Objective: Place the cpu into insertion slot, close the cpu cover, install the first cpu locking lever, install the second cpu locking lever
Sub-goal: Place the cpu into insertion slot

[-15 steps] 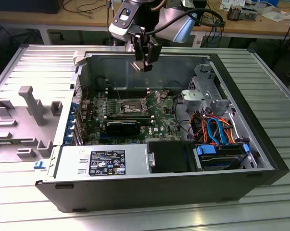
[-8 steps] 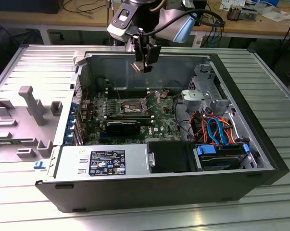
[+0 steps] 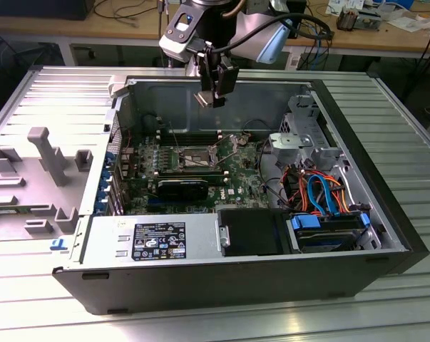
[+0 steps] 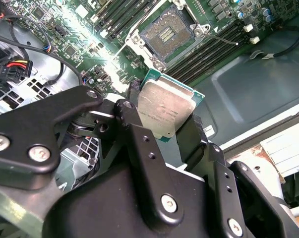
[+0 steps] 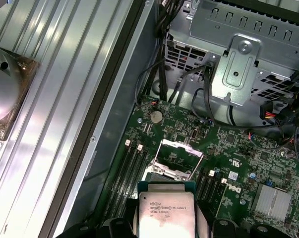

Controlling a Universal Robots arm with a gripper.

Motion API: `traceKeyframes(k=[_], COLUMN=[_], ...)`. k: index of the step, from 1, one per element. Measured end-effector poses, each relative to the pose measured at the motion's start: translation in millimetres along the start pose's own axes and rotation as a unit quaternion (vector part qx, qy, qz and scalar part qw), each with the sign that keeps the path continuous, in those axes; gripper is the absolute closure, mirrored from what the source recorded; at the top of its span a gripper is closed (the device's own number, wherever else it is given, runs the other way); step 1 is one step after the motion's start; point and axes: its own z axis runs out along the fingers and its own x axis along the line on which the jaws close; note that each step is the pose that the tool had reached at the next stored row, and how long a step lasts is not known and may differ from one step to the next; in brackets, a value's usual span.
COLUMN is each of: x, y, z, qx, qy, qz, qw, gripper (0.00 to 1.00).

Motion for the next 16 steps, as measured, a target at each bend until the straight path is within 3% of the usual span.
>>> traceKeyframes(k=[4, 8, 16], x=[0.0, 0.0, -0.1], y=[0.0, 0.0, -0.3], z=[0.0, 0.5, 1.5], qx=[0.0000, -0.0004, -0.0011], qy=[-0.0001, -0.0017, -0.0048], qz=[0.001, 0.022, 0.062], qw=[1.0000, 0.9998, 0.9981], gripper=[0.45, 0.45, 0.45])
